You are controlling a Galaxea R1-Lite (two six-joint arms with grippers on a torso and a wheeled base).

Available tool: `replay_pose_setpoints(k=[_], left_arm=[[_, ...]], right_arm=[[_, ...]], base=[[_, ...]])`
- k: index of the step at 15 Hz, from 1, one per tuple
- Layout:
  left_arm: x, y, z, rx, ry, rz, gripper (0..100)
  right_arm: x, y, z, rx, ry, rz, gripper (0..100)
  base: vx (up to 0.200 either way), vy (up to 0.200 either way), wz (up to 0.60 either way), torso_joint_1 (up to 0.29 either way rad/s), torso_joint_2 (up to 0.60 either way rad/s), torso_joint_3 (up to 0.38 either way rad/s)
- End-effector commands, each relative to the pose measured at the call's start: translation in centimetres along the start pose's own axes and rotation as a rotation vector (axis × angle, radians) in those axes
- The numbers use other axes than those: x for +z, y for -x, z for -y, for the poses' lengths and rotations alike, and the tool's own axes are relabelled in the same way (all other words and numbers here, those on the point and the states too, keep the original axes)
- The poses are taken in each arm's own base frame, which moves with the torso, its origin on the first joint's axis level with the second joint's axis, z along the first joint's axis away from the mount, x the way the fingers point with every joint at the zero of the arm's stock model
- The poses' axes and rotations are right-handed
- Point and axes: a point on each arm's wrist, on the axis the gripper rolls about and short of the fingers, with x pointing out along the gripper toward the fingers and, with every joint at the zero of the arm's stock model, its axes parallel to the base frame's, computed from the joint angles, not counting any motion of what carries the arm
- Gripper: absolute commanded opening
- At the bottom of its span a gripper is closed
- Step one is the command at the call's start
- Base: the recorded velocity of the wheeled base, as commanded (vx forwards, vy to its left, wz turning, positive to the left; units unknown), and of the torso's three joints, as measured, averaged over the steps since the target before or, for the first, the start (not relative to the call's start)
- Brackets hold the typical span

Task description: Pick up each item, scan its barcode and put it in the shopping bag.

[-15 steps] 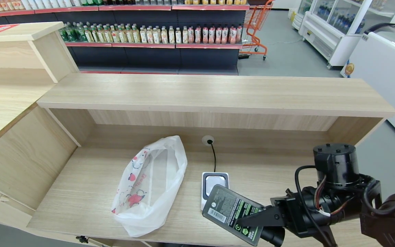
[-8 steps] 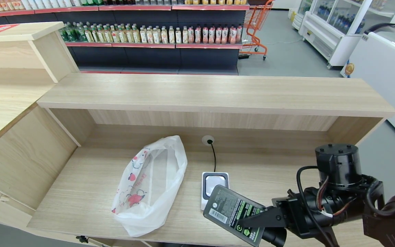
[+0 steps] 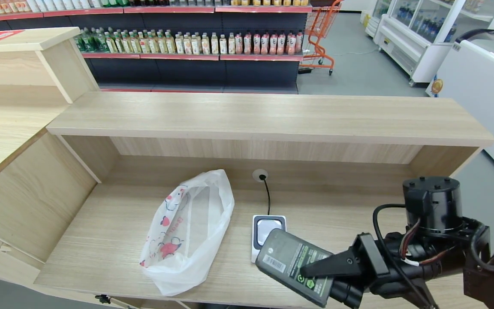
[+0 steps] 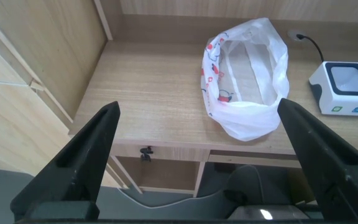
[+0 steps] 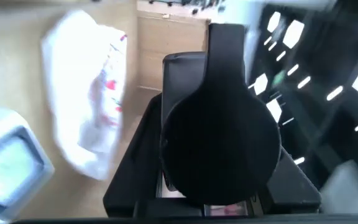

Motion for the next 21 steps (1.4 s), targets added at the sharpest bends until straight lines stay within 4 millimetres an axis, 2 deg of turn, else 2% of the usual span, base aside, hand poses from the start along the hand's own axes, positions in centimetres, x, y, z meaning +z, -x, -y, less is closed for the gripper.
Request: replay_pose_setpoints(k=[1,2,4,5,6,7,8,9,11,12,14,16,21], left_arm=[[0.0,0.0,0.0,0.001,0.000,-0.001,100],[0.0,0.0,0.0,0.001,0.000,0.001,100],[0.0,0.0,0.0,0.001,0.000,0.001,100],[0.0,0.0,0.0,0.001,0.000,-0.001,100],[0.0,0.0,0.0,0.001,0.000,0.001,100],[0.0,0.0,0.0,0.001,0.000,-0.001,100],[0.0,0.0,0.0,0.001,0.000,0.001,100],[0.0,0.0,0.0,-0.001,0.000,0.001,100],[0.0,0.0,0.0,0.001,0.000,0.001,100],[0.0,0.0,0.0,0.001,0.000,-0.001,100],[0.0,0.0,0.0,-0.001,0.000,0.001,100],[0.0,0.0,0.0,-0.001,0.000,0.001,100],[0.0,0.0,0.0,0.001,0.002,0.001,100]], right_arm=[[-0.3,4.1,6.4,-0.078,-0.260,-0.308,0],[0.2,6.7,8.3,-0.133,-0.396,-0.534,0],[1.0,9.4,8.6,-0.333,-0.951,-0.632,0],[0.9,11.1,8.3,-0.419,-1.121,-0.737,0],[1.1,12.4,6.6,-0.480,-1.350,-0.887,0],[1.6,12.6,4.9,-0.521,-1.617,-0.973,0],[1.9,12.5,4.1,-0.541,-1.777,-0.985,0],[2.7,11.6,3.2,-0.589,-2.156,-0.949,0],[2.3,9.0,2.6,-0.602,-2.516,-0.842,0],[1.9,8.1,2.5,-0.609,-2.610,-0.811,0],[0.8,7.1,2.3,-0.590,-2.667,-0.790,0],[0.1,6.9,2.2,-0.588,-2.666,-0.788,0],[0.3,7.0,2.6,-0.591,-2.655,-0.777,0]], base=[[0.000,0.000,0.00,0.000,0.00,0.000],[0.000,0.000,0.00,0.000,0.00,0.000],[0.000,0.000,0.00,0.000,0.00,0.000],[0.000,0.000,0.00,0.000,0.00,0.000],[0.000,0.000,0.00,0.000,0.00,0.000],[0.000,0.000,0.00,0.000,0.00,0.000],[0.000,0.000,0.00,0.000,0.00,0.000],[0.000,0.000,0.00,0.000,0.00,0.000],[0.000,0.000,0.00,0.000,0.00,0.000],[0.000,0.000,0.00,0.000,0.00,0.000],[0.000,0.000,0.00,0.000,0.00,0.000],[0.000,0.000,0.00,0.000,0.00,0.000],[0.000,0.000,0.00,0.000,0.00,0.000]])
